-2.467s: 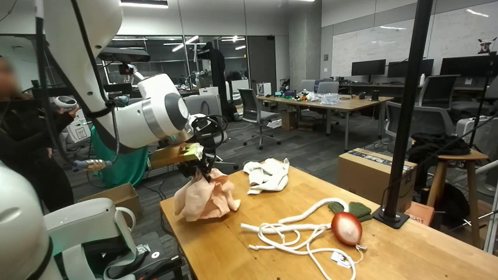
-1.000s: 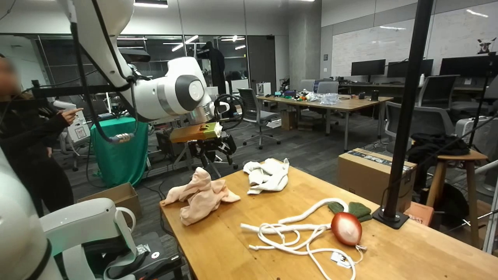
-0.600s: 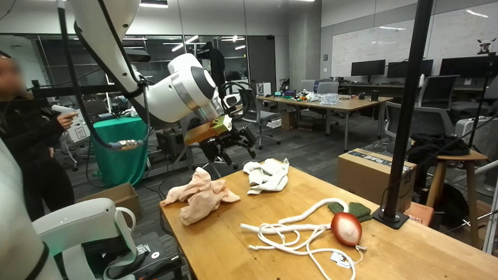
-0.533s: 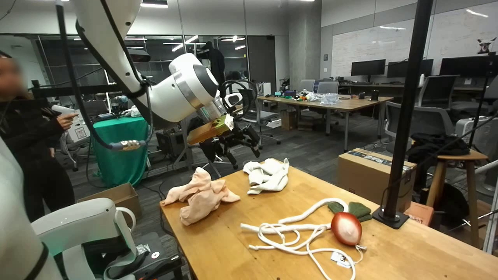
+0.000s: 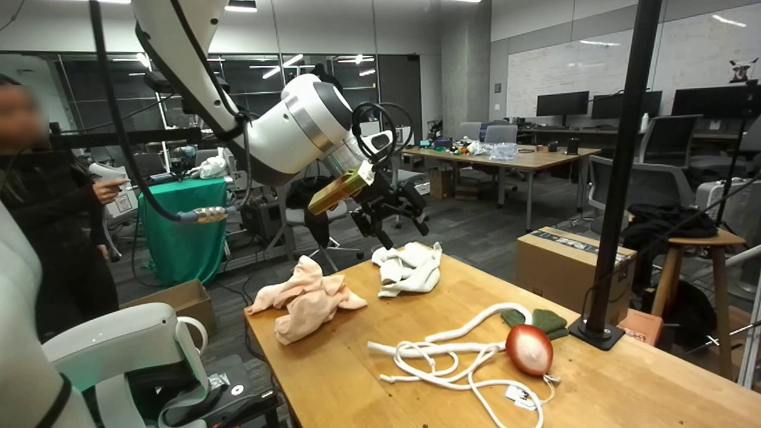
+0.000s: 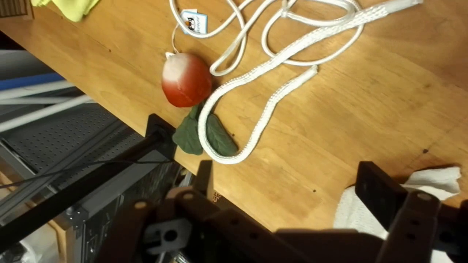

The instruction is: Move the white towel to the left, move the yellow towel to the right, move the pink t-shirt to the right, move the peach t-shirt to the right, move the radish to the right, separate the two white ropes

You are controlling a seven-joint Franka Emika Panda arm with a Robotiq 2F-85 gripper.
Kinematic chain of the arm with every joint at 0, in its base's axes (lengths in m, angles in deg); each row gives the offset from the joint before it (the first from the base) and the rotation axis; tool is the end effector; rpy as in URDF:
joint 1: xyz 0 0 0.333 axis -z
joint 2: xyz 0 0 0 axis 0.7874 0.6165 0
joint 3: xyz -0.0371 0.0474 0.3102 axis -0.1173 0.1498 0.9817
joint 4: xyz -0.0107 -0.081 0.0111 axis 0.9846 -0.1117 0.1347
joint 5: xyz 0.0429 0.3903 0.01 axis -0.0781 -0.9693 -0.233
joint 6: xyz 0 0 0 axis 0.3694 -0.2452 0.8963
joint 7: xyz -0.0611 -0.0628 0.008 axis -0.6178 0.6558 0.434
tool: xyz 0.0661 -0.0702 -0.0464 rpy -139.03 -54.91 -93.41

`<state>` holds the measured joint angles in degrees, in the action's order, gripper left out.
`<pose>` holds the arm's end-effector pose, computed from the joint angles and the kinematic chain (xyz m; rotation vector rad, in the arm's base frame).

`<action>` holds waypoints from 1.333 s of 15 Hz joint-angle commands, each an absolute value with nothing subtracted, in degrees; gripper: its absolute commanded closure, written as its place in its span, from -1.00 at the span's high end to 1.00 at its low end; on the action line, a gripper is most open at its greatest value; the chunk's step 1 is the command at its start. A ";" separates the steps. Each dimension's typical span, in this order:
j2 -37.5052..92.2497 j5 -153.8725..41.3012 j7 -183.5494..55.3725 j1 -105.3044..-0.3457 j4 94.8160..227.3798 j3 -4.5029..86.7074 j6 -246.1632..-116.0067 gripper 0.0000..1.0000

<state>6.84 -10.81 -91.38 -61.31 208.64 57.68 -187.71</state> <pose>0.4476 0.1818 0.3362 2.5644 0.6272 0.4423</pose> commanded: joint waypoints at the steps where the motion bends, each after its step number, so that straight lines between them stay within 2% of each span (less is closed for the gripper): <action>1: 9.66 -10.23 -93.07 -60.44 203.41 56.77 -183.66 1.00; 13: 19.61 -11.70 -76.41 -57.80 188.18 50.13 -177.26 1.00; 20: 29.04 -19.95 -64.53 -56.26 176.08 48.24 -175.91 1.00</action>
